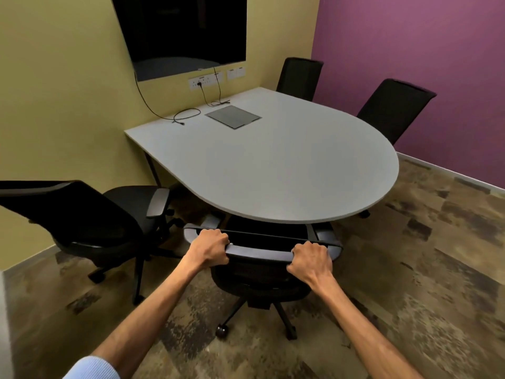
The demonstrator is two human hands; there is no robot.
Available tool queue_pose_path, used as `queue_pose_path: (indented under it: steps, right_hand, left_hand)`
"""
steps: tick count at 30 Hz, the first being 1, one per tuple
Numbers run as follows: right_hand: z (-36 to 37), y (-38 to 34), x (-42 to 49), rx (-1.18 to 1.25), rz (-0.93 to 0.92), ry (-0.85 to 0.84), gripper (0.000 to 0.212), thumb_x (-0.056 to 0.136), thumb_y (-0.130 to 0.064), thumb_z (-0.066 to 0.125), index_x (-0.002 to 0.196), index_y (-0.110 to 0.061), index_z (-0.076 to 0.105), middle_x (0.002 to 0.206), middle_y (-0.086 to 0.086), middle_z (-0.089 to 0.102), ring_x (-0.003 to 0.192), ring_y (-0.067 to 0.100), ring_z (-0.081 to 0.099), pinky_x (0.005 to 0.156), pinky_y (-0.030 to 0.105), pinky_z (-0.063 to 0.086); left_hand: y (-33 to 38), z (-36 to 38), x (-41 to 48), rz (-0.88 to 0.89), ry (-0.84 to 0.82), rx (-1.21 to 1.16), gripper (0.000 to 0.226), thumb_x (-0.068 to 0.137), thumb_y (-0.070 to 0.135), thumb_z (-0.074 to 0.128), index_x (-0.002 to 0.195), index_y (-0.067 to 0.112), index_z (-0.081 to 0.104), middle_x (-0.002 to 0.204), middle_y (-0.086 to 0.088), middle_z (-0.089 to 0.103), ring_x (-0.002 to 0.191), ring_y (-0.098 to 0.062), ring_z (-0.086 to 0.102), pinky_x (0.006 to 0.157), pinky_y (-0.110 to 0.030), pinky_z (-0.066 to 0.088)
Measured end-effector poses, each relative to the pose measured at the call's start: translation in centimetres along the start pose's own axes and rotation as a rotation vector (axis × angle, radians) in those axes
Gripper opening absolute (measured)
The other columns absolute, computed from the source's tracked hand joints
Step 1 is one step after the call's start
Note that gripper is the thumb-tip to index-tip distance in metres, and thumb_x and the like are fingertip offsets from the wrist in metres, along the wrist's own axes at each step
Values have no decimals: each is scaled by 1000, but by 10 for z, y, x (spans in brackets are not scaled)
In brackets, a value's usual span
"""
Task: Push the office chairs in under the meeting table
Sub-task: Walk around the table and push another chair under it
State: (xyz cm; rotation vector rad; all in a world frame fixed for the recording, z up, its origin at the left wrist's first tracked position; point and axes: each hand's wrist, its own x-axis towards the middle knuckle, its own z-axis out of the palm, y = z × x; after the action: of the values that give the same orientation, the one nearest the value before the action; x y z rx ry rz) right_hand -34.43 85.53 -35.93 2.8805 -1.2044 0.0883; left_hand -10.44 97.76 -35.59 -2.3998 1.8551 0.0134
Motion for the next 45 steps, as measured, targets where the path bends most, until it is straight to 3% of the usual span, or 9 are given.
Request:
queue_pose_path:
  steps: [6, 9, 15, 22, 28, 36, 38, 41, 45]
  right_hand:
    - [-4, -5, 28, 15, 32, -28, 16, 63, -28, 54, 62, -15, 63, 55, 1, 55, 56, 26, 61, 49, 28, 34]
    - [0, -13, 31, 24, 65, -28, 15, 61, -28, 56, 59, -14, 63, 53, 2, 56, 53, 27, 60, 47, 27, 33]
    - [7, -26, 34, -23, 103, 26, 12, 56, -28, 58, 55, -17, 63, 46, 1, 55, 45, 26, 58, 42, 26, 37]
    - [2, -30, 34, -155, 145, -17, 31, 63, -38, 58, 87, -26, 75, 68, 2, 71, 68, 25, 68, 55, 29, 43]
    - [7, -39, 33, -140, 177, -32, 24, 61, -37, 56, 73, -24, 73, 60, 1, 66, 61, 22, 65, 51, 28, 42]
    - [15, -45, 47, -81, 158, 150, 9, 46, -32, 60, 48, -23, 62, 40, 2, 53, 38, 23, 55, 43, 23, 26]
    - [16, -46, 58, -98, 156, 141, 10, 49, -33, 60, 52, -24, 64, 43, 2, 56, 42, 24, 58, 44, 24, 28]
    - [12, -55, 85, -121, 151, 8, 17, 63, -34, 59, 70, -23, 69, 62, 1, 66, 62, 24, 65, 53, 29, 35]
    - [14, -63, 120, -101, 170, -30, 20, 66, -34, 56, 73, -20, 69, 66, 3, 67, 66, 26, 65, 56, 31, 39]
  left_hand:
    - [-22, 0, 30, 64, 60, -12, 24, 76, 32, 55, 60, 15, 52, 65, -10, 63, 63, -34, 60, 53, -31, 31]
    - [-35, 2, 33, 97, 98, -6, 31, 85, 33, 49, 62, 13, 56, 64, -10, 64, 62, -34, 60, 54, -31, 31]
    - [-53, 8, 40, 196, 144, -26, 34, 86, 33, 45, 61, 14, 59, 58, -7, 63, 55, -31, 60, 52, -30, 31]
    - [-55, 11, 42, 248, 146, -73, 24, 75, 32, 47, 55, 19, 48, 53, -7, 59, 50, -31, 58, 50, -30, 33]
    - [-69, 23, 44, 309, 224, -53, 22, 76, 30, 50, 56, 21, 52, 51, -5, 60, 49, -28, 59, 48, -30, 33]
    - [-85, 28, 54, 312, 229, -77, 19, 76, 31, 49, 63, 20, 57, 53, -2, 60, 50, -25, 58, 51, -29, 30]
    - [-89, 26, 58, 296, 207, -72, 18, 77, 30, 50, 65, 20, 58, 55, -3, 62, 52, -26, 59, 51, -31, 33]
    - [-105, 23, 73, 264, 191, -75, 20, 78, 30, 50, 72, 18, 65, 60, -5, 65, 58, -28, 61, 54, -33, 42]
    - [-129, 22, 106, 257, 196, -51, 24, 84, 29, 49, 68, 18, 64, 55, -4, 62, 54, -29, 61, 52, -32, 37]
